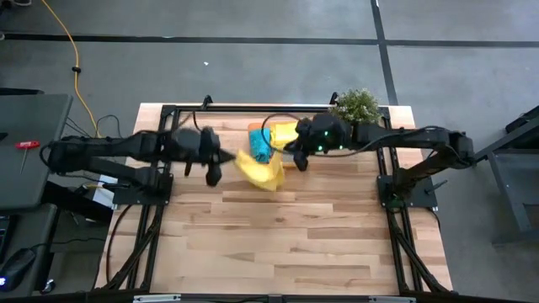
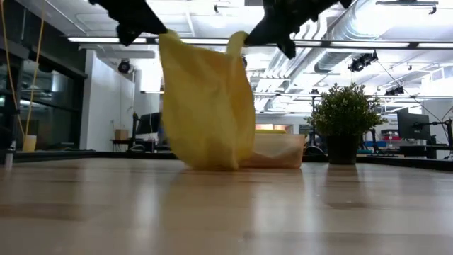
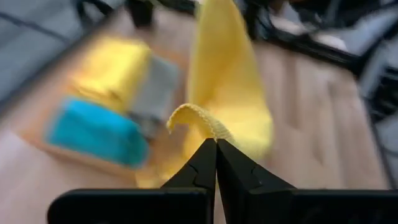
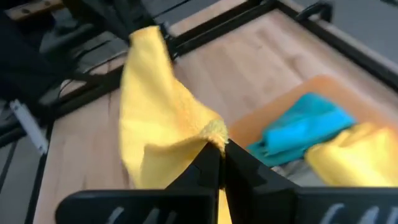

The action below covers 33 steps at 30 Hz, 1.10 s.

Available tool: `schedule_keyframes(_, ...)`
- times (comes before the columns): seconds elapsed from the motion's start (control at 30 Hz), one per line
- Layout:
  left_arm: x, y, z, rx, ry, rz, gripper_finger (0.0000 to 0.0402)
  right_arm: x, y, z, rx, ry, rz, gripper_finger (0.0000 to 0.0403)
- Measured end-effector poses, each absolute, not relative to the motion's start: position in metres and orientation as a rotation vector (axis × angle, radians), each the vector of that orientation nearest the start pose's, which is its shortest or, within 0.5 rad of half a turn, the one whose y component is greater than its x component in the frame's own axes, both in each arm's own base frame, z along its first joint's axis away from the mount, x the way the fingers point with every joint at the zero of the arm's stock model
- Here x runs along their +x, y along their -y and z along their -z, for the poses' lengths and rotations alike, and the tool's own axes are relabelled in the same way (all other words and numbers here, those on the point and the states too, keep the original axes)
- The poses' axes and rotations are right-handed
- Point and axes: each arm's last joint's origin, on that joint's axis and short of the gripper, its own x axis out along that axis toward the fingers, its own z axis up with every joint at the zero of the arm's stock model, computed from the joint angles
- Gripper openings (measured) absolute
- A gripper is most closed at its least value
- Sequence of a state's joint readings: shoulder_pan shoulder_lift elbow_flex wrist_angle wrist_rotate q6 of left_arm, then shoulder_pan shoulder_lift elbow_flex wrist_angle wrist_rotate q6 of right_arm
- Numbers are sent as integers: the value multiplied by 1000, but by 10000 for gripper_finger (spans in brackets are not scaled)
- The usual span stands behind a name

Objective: Fold microfiber towels
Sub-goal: Fold the yellow towel

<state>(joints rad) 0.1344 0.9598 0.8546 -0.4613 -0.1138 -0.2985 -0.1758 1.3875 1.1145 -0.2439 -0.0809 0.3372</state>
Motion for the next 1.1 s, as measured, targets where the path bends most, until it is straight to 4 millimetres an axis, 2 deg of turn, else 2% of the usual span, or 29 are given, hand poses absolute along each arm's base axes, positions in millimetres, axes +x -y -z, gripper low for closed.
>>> schedule_keyframes(0.2, 191, -76, -326, -142, -468, -468, 0, 301, 71, -351, 346, -452, 239, 0)
schedule_keyframes(0.3, 185, -89, -335, -97, -451, -521, 0, 295, 78, -370, 313, -482, 261, 0)
schedule_keyframes(0.37, 181, -92, -337, -97, -447, -513, 0, 291, 80, -380, 298, -506, 280, 0)
schedule_keyframes(0.57, 170, -68, -345, -91, -427, -376, 0, 274, 65, -405, 221, -658, 319, 0)
schedule_keyframes(0.67, 157, -53, -355, -91, -368, -390, 0, 263, 56, -415, 190, -735, 320, 0)
schedule_keyframes(0.77, 144, -42, -361, -88, -333, -427, 0, 255, 50, -417, 195, -808, 307, 0)
schedule_keyframes(0.97, 134, -33, -364, -47, -312, -496, 0, 249, 38, -424, 189, -850, 224, 0)
schedule_keyframes(1.1, 134, -32, -364, 79, -344, -506, 0, 248, 33, -433, 168, -814, 204, 0)
